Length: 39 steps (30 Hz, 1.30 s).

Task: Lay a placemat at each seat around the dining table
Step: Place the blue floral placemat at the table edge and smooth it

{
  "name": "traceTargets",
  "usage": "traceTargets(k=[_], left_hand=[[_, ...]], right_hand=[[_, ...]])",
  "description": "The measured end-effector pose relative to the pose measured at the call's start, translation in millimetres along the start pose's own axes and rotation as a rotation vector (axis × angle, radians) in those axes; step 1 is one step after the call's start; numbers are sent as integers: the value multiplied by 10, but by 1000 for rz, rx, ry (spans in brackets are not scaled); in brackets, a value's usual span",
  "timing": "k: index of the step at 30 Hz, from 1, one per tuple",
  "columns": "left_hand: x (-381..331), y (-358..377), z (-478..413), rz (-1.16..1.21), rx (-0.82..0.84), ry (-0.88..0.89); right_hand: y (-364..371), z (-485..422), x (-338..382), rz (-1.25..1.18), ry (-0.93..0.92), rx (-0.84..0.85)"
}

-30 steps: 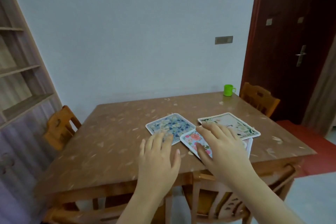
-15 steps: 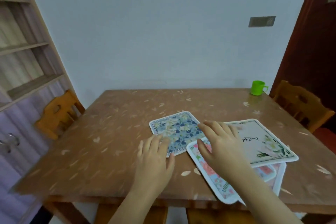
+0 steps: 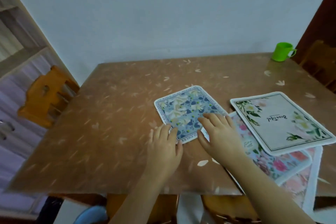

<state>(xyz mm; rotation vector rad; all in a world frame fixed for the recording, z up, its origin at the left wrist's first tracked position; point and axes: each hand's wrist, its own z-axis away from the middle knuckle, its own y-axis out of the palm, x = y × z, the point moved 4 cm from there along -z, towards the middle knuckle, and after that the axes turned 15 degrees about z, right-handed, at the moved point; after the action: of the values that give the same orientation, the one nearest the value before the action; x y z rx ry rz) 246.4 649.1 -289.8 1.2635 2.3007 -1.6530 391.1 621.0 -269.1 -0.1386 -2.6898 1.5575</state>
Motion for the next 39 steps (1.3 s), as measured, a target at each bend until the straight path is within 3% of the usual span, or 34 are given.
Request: traceTargets(k=[20,29,39], left_hand=[[1219,1491,-177,43,268,36],[1392,1719,-125,184,334,16],[1362,1825,-226,373,270,-55]], right_hand=[[2031,151,15,21,-29,334],[2286,137,-31,-71,-56,290],[2331,130,-129,-226,-37,234]])
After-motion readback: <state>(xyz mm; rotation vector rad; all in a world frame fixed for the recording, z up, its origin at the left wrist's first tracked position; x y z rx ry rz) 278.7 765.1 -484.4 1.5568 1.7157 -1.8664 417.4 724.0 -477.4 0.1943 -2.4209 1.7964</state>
